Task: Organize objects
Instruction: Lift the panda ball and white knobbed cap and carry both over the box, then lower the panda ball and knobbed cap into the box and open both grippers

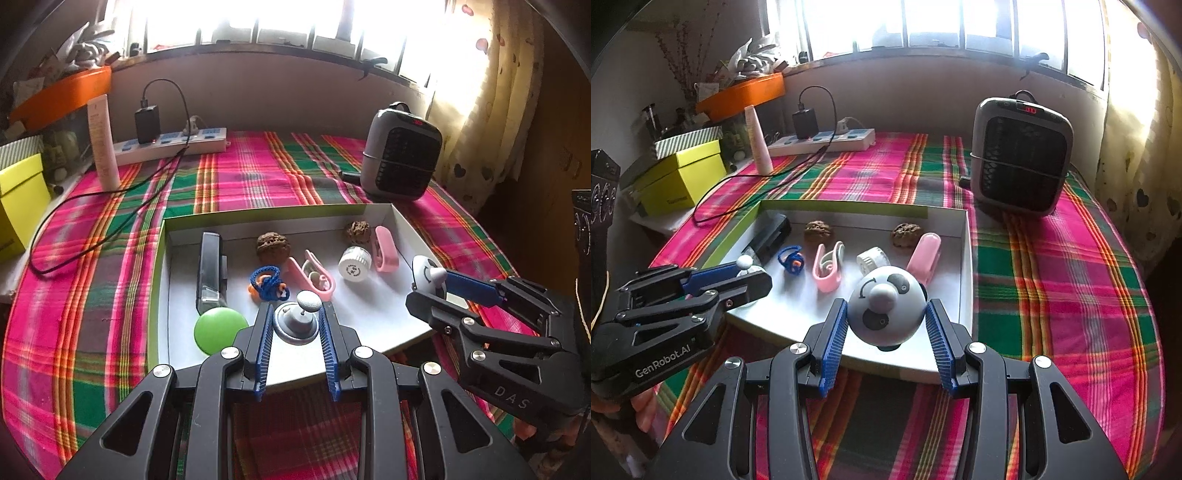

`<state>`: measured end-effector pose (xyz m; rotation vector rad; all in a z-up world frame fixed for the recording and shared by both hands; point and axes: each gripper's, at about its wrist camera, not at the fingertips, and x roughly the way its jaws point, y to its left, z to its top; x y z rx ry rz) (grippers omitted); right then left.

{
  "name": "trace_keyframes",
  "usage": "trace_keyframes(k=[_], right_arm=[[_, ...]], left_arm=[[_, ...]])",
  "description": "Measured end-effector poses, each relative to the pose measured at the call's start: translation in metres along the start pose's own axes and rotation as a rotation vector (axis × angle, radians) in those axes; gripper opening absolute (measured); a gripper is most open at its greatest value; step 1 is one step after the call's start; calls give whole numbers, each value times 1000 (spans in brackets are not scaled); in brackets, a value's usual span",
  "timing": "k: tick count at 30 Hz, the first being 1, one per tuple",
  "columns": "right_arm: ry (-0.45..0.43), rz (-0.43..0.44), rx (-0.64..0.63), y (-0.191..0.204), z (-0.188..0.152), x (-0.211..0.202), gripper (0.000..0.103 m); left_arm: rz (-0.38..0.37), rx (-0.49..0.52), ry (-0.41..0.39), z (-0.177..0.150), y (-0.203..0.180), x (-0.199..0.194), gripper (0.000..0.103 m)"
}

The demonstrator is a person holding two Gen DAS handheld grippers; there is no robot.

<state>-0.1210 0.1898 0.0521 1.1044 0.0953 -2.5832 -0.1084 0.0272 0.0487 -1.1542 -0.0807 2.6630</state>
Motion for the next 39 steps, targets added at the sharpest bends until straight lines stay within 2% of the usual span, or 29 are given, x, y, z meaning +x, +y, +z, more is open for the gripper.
trace_keyframes(k=[24,39], right_arm=[[50,-13,4,-9,8,28,45],[65,5,-18,-4,6,30,45]], left_arm=[[1,-3,33,7,3,25,23],[-5,8,56,9,2,32,23]])
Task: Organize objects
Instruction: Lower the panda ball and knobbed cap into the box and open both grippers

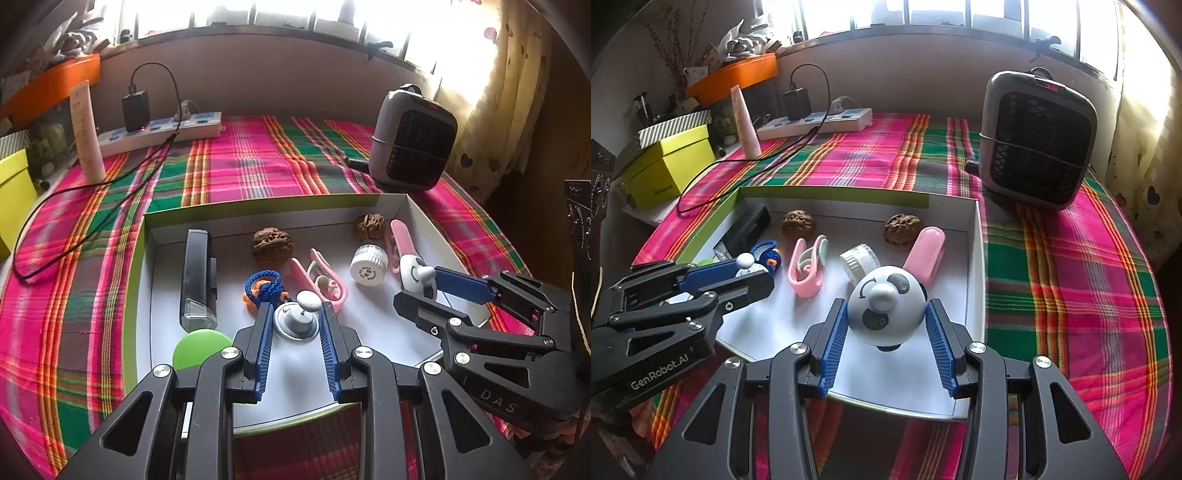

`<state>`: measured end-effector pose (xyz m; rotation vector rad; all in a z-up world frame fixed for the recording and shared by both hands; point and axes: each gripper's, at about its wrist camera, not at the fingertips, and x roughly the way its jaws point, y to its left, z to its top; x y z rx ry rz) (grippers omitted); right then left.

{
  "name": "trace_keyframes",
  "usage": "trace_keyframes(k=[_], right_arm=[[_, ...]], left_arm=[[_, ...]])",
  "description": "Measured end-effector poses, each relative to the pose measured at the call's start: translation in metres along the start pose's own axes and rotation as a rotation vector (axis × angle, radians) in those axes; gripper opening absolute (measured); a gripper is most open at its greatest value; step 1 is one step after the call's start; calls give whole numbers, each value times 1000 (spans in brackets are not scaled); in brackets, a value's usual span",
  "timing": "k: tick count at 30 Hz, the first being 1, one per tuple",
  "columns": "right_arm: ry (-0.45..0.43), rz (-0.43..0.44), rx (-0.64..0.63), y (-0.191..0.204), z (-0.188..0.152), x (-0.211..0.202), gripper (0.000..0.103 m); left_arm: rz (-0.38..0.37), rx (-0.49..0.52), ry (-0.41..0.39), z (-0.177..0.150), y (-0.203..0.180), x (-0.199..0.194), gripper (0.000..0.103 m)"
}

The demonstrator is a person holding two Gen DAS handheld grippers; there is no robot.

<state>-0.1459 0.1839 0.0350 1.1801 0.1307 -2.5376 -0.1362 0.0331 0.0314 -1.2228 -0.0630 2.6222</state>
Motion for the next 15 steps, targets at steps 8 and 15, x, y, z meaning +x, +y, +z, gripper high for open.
trace_keyframes(k=[8,15], right_arm=[[16,12,-13,4,0,6,45],[24,13,-14,4,1,9,45]], left_arm=[[5,-1,13,-1,1,2,23],[6,1,25,-1,1,4,23]])
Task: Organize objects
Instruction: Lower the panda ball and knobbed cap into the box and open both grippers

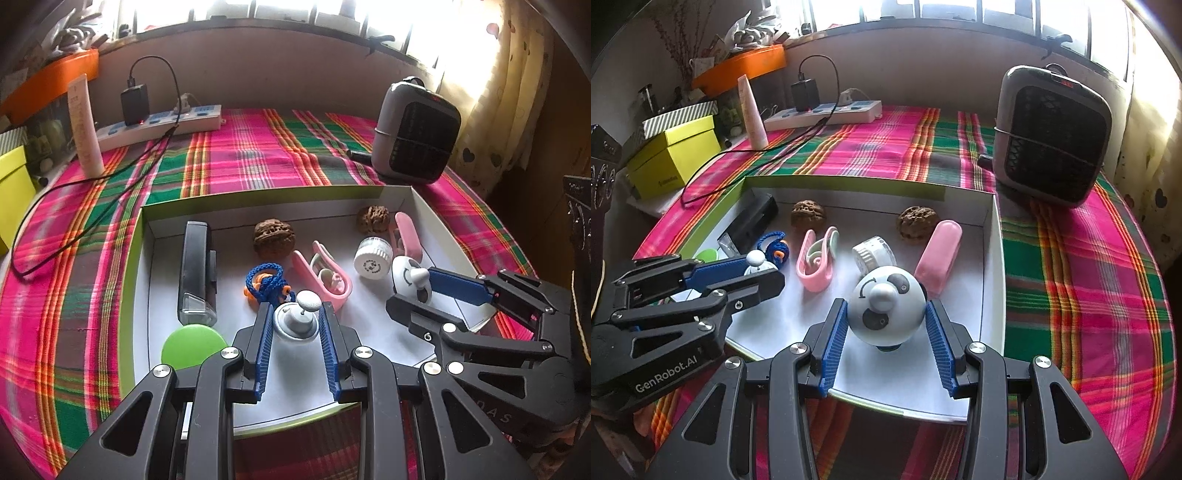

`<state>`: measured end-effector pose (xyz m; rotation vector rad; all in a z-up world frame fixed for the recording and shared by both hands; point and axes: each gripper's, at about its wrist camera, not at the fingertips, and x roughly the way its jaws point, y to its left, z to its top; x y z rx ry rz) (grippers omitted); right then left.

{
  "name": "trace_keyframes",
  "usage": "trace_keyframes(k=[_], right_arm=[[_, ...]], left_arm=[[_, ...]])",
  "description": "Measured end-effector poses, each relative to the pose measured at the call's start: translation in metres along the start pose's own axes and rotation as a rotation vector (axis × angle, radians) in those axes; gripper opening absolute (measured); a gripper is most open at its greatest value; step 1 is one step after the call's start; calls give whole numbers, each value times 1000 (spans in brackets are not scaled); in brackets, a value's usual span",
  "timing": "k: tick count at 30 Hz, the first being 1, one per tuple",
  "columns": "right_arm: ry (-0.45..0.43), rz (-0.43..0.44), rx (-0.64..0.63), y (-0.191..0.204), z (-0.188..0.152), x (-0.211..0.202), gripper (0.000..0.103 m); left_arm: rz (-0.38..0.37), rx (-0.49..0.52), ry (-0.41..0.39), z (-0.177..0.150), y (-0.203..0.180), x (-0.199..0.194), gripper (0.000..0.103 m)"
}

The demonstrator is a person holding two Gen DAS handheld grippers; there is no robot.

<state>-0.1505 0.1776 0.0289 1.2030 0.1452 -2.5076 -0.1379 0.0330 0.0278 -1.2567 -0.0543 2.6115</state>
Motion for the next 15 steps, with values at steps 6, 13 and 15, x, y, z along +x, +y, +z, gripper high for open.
trace_keyframes(k=[6,13,15], right_arm=[[2,-5,-4,1,0,1,45],[3,-6,-3,2,0,1,45],[3,-8,-1,2,0,1,45]], left_arm=[[1,-1,4,0,1,1,23],[1,0,4,0,1,2,23],[1,2,4,0,1,3,23]])
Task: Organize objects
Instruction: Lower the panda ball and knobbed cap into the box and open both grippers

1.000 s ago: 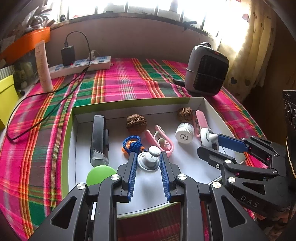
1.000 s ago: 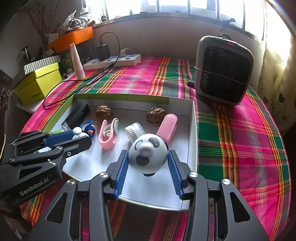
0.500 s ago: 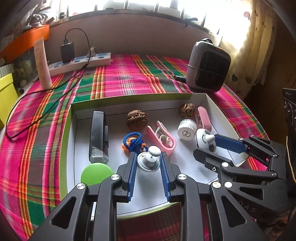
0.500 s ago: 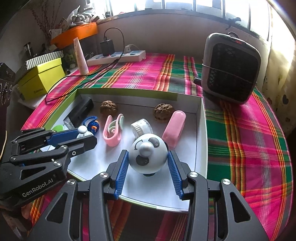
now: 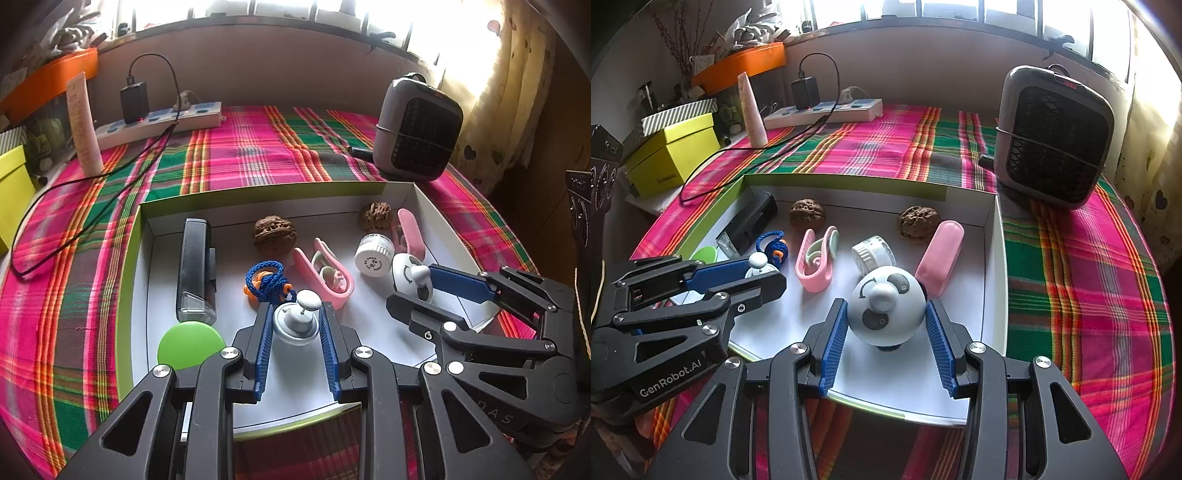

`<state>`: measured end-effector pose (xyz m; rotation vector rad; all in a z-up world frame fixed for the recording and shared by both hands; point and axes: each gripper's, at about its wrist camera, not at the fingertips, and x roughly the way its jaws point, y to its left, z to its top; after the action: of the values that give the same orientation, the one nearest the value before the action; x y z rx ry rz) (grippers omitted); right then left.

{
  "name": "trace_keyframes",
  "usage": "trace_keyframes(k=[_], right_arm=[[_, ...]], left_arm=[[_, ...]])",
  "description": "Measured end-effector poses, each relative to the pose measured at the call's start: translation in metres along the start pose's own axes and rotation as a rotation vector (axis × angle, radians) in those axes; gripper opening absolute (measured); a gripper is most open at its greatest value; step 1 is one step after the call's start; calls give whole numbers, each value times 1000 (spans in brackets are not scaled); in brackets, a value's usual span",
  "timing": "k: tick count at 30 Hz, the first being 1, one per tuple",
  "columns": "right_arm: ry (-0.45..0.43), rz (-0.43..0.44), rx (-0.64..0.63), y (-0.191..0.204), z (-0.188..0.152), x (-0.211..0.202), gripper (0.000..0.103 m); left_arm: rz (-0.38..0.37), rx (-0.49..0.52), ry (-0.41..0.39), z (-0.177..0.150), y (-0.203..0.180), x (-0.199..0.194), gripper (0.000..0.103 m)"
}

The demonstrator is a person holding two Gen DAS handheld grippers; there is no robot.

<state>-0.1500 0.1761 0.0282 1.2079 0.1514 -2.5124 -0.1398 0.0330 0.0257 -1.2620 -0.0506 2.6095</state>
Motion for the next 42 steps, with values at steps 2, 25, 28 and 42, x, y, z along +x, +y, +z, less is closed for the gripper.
trace_keyframes(k=[2,25,28,42], right_arm=[[0,-2,3,0,0,0,45],[-7,1,25,0,-2,-4,45],[-10,-1,34,0,-3,-5,45],[-52,-12,55,7,-12,-27,48]], left_arm=[[-1,-3,1,0,0,0,24],[1,4,2,-1,-3,1,33],[2,2,-4,-2,-4,-2,34],[26,-18,-70,-13,-6,-36,35]])
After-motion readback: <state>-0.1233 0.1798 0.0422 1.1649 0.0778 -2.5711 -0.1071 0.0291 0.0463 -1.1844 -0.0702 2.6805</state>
